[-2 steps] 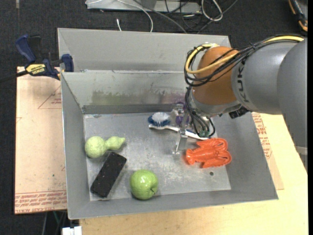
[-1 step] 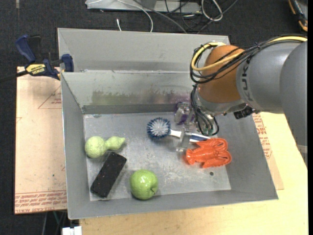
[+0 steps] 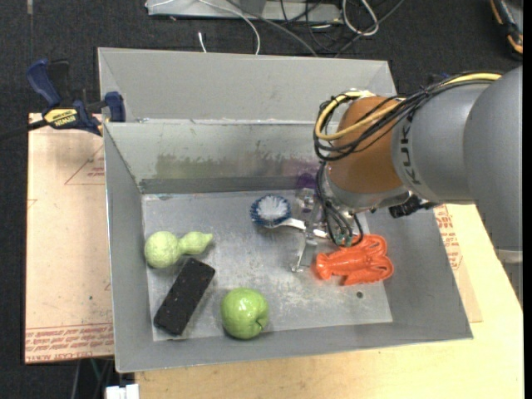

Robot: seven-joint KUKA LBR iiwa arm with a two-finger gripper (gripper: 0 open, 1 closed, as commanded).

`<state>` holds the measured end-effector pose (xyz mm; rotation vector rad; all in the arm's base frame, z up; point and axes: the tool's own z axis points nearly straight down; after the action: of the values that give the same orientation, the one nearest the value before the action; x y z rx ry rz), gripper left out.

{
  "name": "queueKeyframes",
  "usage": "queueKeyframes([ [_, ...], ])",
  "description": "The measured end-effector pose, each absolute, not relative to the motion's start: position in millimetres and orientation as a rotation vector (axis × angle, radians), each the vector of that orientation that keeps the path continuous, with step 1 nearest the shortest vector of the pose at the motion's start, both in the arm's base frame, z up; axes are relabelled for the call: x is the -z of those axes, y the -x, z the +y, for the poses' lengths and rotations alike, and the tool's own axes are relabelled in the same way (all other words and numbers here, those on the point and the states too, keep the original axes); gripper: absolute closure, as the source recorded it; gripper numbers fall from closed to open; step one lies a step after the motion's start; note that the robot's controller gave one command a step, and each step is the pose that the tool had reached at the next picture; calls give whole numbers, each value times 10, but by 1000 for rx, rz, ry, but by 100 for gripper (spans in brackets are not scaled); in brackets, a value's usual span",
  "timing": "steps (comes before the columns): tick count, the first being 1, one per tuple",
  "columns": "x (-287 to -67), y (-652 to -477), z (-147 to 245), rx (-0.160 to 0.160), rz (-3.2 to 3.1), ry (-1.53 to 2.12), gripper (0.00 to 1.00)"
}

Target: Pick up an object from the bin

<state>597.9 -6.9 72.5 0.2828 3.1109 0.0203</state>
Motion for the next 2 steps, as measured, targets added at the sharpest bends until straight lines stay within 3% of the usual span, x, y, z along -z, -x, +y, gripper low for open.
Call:
queueKeyframes([
  [1,-704,-6150,-154,-20,3097,-330,0],
  [2,-779,-6123,-116,-20,3104,-284,0],
])
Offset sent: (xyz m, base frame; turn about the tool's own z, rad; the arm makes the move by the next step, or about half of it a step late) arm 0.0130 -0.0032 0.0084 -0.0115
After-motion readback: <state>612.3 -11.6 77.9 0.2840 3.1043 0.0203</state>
